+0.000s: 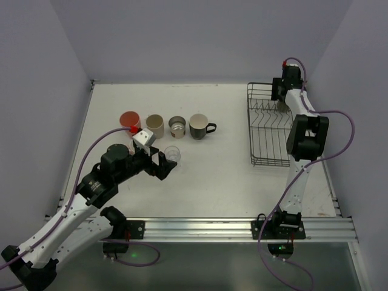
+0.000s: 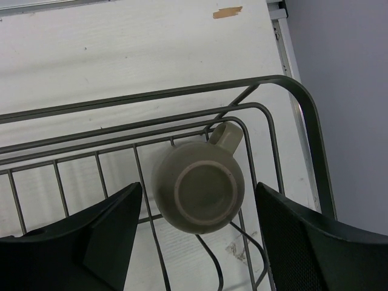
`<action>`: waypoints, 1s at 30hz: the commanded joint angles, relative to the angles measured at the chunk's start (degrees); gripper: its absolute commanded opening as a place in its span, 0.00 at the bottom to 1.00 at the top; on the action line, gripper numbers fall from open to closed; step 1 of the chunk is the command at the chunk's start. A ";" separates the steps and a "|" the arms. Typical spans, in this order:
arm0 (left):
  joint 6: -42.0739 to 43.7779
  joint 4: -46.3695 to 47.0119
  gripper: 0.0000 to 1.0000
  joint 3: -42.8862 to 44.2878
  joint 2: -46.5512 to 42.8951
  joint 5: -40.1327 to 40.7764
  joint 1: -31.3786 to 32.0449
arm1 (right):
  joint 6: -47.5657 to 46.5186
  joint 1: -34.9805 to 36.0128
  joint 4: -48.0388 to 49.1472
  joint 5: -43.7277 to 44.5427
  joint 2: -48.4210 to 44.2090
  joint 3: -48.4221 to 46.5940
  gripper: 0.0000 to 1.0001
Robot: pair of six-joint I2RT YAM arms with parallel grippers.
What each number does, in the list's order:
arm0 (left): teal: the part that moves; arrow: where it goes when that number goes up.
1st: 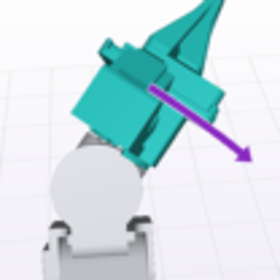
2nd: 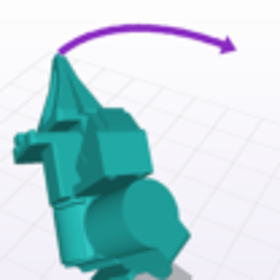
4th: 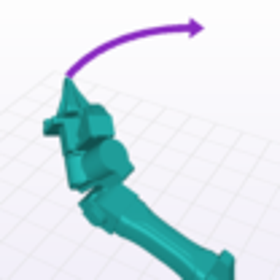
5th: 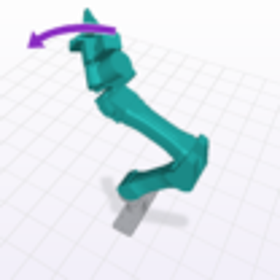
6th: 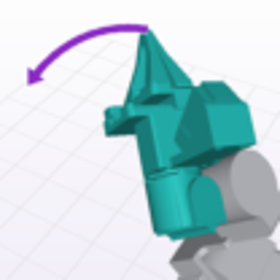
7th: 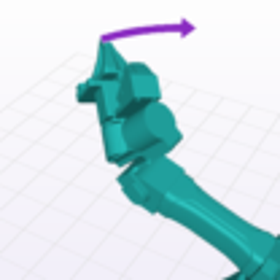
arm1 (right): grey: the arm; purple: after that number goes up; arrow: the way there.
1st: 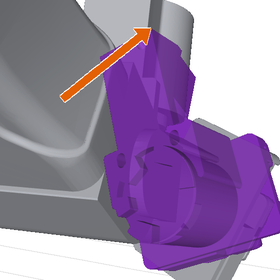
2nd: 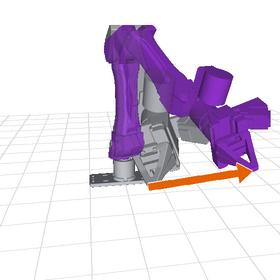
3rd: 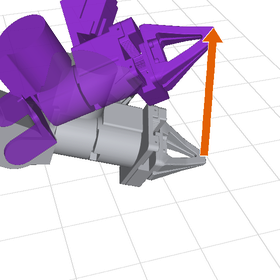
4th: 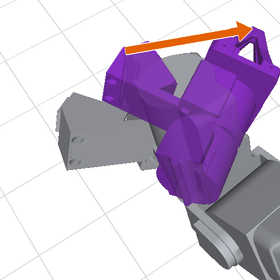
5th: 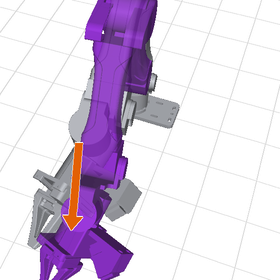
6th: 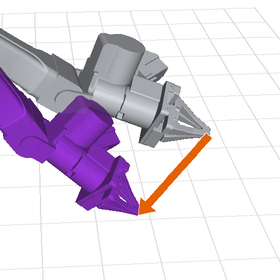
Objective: Unload the cups from the dish rack
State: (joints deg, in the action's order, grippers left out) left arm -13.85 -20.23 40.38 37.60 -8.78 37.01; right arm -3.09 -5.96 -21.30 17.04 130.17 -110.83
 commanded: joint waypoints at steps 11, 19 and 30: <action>1.37 2.47 1.00 0.49 0.89 -1.24 -1.42 | -4.11 -0.46 -3.92 -1.74 2.90 -5.19 0.79; 1.54 2.39 1.00 0.49 1.15 -1.16 -1.42 | -4.47 -0.81 -4.01 -2.54 4.92 -5.01 0.79; 1.45 2.47 1.00 0.49 2.12 -1.24 -1.59 | -4.38 -0.64 5.56 -1.74 -1.49 0.16 0.54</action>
State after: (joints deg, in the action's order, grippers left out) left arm -13.85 -20.18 40.40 39.53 -8.86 36.01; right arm -5.80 -6.42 -20.69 15.49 134.67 -112.84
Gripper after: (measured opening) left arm 0.997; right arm 0.712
